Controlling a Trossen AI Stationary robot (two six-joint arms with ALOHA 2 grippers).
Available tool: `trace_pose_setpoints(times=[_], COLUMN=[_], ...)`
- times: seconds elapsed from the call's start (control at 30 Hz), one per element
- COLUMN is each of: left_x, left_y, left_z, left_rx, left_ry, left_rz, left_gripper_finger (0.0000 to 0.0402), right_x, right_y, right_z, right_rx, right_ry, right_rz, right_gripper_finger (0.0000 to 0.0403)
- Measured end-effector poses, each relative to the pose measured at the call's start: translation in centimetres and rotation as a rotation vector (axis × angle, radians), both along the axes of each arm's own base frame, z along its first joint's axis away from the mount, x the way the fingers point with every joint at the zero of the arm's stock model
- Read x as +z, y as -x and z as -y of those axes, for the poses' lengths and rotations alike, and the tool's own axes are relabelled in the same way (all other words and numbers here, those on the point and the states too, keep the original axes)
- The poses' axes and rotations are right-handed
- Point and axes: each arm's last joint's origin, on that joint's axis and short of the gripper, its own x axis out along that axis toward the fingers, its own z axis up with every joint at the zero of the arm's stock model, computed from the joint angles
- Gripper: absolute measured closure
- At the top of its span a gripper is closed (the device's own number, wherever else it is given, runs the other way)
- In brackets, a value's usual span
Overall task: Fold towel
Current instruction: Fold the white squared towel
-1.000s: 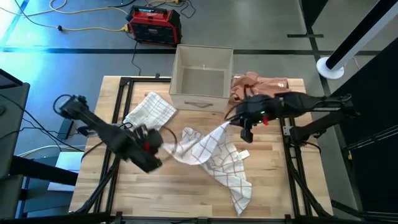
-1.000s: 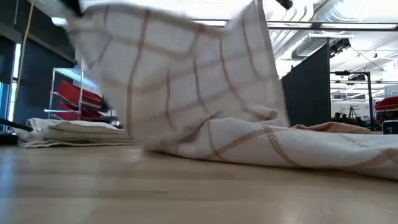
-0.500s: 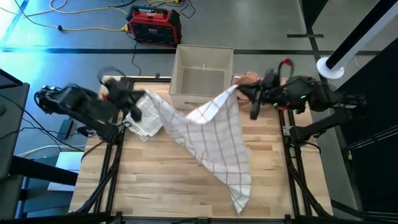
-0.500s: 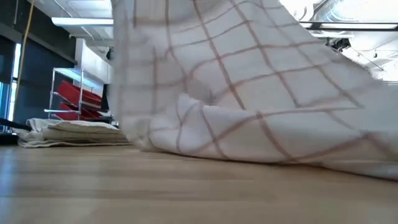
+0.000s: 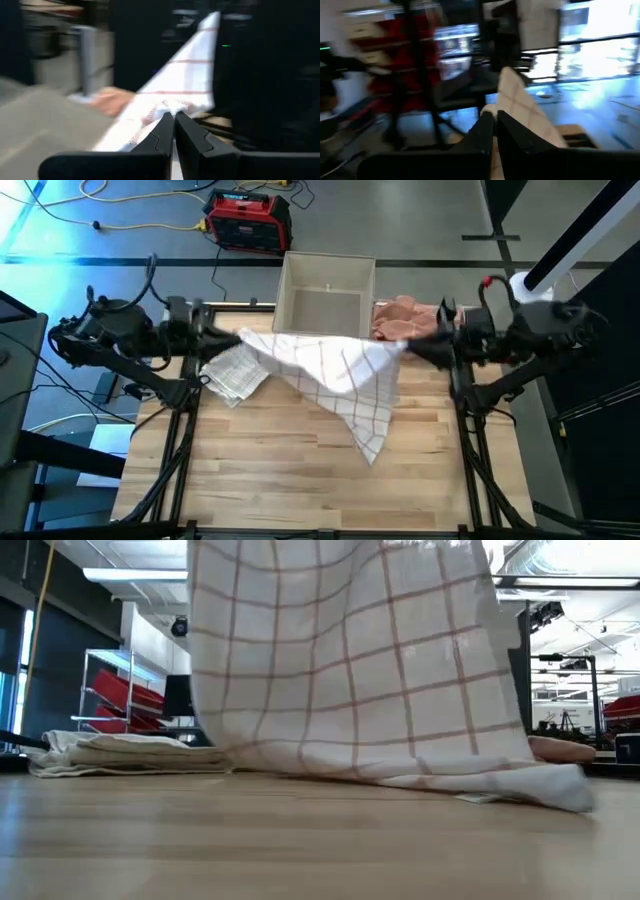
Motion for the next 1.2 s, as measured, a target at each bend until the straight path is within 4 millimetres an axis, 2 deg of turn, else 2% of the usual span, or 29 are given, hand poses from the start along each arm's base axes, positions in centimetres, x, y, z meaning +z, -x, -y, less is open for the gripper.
trace_pose_setpoints(times=[0.17, 0.27, 0.5, 0.83, 0.93, 1.0, 1.1, 1.2], left_x=[1.5, 2.7, 5.7, 7.7, 7.6, 7.1, 5.1, 2.2], left_y=[-1.2, -1.2, 0.3, 0.4, 0.0, -0.3, -1.0, -2.0], left_z=[2.2, 3.2, 3.3, 3.0, 3.0, 3.0, 2.6, 2.4], left_rx=[-0.398, -0.536, -0.543, -0.452, -0.403, -0.341, -0.162, 0.024], left_ry=[0.064, 0.064, -0.004, 0.021, -0.008, -0.083, -0.18, -0.266], left_rz=[0.161, 0.296, 0.572, 0.631, 0.616, 0.561, 0.327, 0.059], left_gripper_finger=[0.0402, 0.0401, 0.0401, 0.0401, 0.0401, 0.0401, 0.0401, 0.0401], right_x=[0.5, 1.3, 3.6, 4.5, 4.6, 4.5, 3.7, 1.4], right_y=[1.2, 2.0, 4.4, 6.3, 6.6, 6.5, 6.0, 5.1], right_z=[-2.9, -4.2, -6.1, -7.5, -7.6, -7.3, -6.3, -5.3], right_rx=[0.277, 0.423, 0.546, 0.518, 0.426, 0.275, -0.142, -0.482], right_ry=[-0.02, -0.02, 0.143, 0.266, 0.304, 0.327, 0.297, 0.284], right_rz=[0.053, 0.14, 0.469, 0.625, 0.623, 0.557, 0.279, 0.036], right_gripper_finger=[0.0402, 0.0402, 0.0402, 0.0402, 0.0402, 0.0402, 0.0402, 0.0402])
